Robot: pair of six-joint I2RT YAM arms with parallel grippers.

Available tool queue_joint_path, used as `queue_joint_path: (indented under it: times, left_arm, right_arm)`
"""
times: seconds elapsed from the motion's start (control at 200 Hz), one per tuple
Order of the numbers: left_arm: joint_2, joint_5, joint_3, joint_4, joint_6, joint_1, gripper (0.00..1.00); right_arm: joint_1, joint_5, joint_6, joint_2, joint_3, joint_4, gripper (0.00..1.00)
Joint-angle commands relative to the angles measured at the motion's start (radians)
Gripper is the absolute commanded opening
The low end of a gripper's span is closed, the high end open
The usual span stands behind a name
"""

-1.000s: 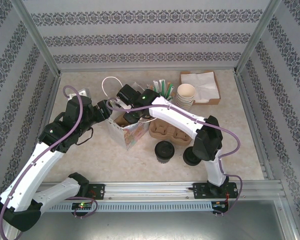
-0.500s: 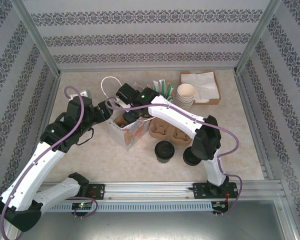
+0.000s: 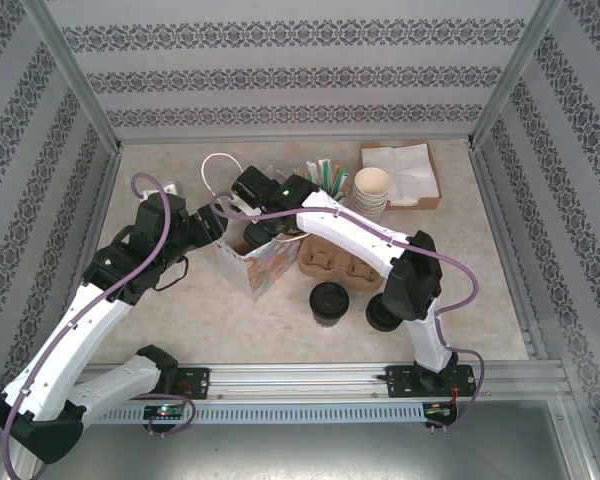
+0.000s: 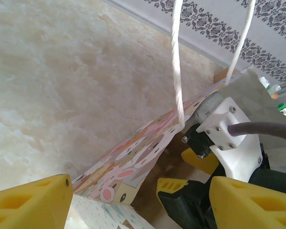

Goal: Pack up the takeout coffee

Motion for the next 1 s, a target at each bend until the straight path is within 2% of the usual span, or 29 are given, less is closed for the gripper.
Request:
queue_joint_path:
  times: [0.0,0.485,0.789,0.994]
  left_arm:
    - [-0.008,0.006,-0.007,0.029,0.006,0.015,0.76]
    - [-0.008,0.011,0.007,0.015,0.018,0.017,0.77]
    - [0.005,0.036,0.067,-0.043,0.079,0.017,0.79]
    - [0.012,0.023,0.1,-0.109,0.147,0.018,0.79]
  right_arm:
    - [0.01,0.017,0.007,-0.006,0.029,-0.015,0.57]
    - [0.01,0.002,0.023,-0.052,0.087,-0.031,0.58]
    - [0.01,-0.002,0.046,-0.106,0.163,-0.058,0.61]
    - [0.011,-0.013,0.051,-0.118,0.157,-0.094,0.56]
